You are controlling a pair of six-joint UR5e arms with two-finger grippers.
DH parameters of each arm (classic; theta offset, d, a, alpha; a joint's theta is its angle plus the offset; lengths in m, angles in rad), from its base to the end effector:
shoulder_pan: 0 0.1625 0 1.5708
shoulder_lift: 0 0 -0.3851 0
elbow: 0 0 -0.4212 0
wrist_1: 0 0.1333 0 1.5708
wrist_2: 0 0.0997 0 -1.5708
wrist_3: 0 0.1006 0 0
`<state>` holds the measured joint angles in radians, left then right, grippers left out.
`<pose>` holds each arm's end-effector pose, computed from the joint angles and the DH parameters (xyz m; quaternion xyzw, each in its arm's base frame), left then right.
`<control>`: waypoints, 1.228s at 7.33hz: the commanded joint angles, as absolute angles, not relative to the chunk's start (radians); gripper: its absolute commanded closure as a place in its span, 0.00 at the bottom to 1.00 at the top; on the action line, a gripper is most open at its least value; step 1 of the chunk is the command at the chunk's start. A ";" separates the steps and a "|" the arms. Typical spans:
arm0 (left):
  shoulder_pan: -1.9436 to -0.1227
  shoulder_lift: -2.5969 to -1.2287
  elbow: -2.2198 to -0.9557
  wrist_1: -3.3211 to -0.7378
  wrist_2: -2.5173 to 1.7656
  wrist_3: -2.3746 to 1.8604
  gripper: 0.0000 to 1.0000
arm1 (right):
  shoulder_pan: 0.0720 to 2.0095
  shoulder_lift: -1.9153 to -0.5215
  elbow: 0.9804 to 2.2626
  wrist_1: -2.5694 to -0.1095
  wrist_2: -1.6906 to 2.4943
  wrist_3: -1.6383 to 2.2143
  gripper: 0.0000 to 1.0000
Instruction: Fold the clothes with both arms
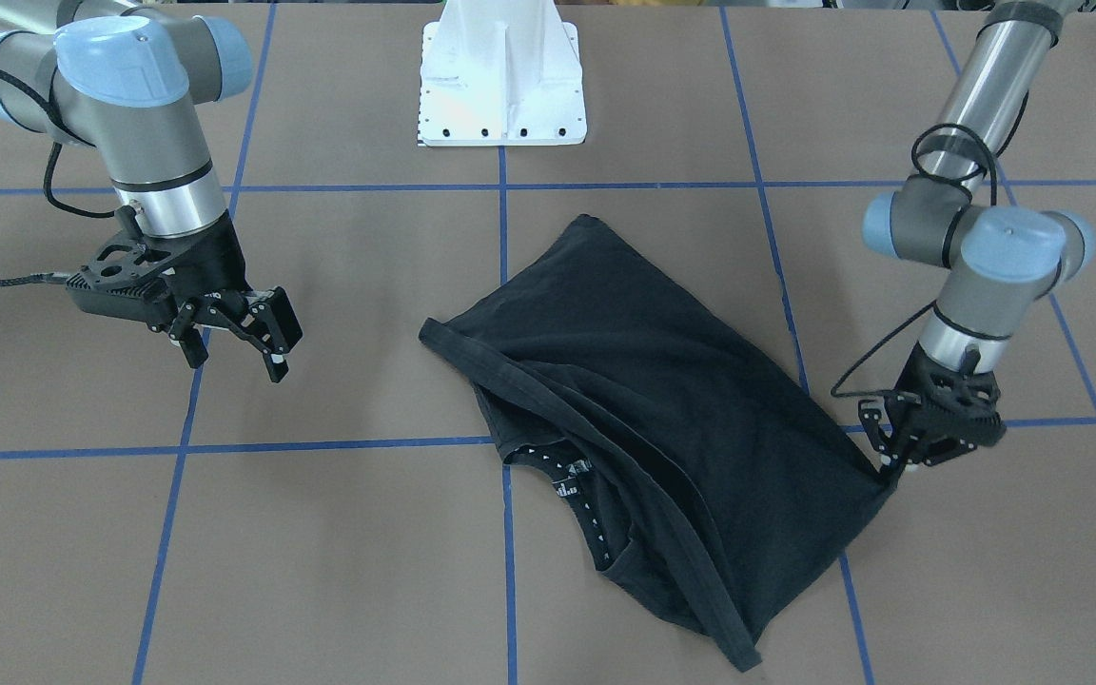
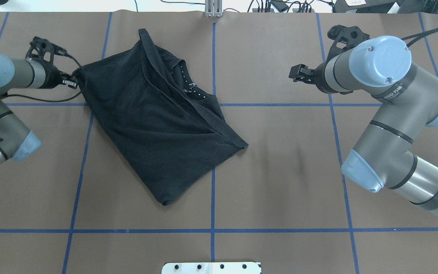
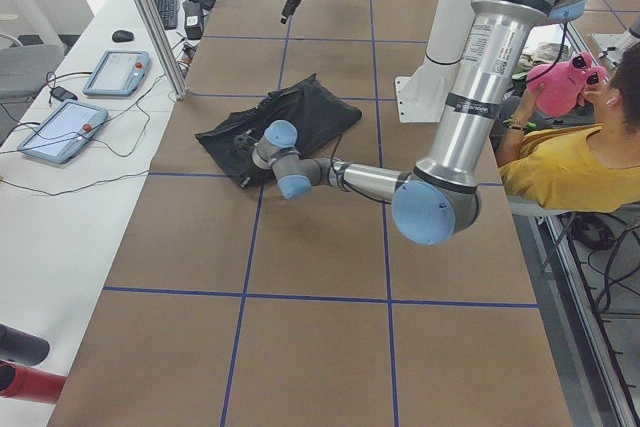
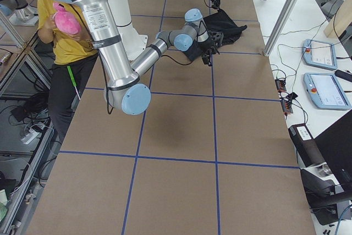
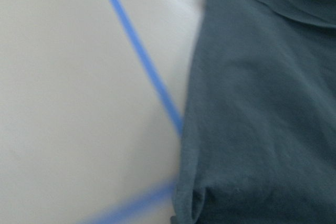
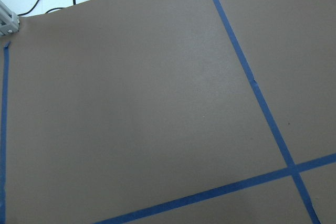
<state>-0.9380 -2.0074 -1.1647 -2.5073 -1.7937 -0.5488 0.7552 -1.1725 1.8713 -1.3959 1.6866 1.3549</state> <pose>0.3370 -0.6473 0.4723 0.3288 0.3391 0.0886 0.8769 -0.3626 -0.5084 0.2342 0.1507 -0.3980 0.2174 0.8784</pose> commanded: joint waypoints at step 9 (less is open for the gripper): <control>-1.040 -2.126 -1.060 -2.609 -1.970 -0.480 0.00 | 0.661 -0.849 1.611 -1.397 1.652 1.433 0.00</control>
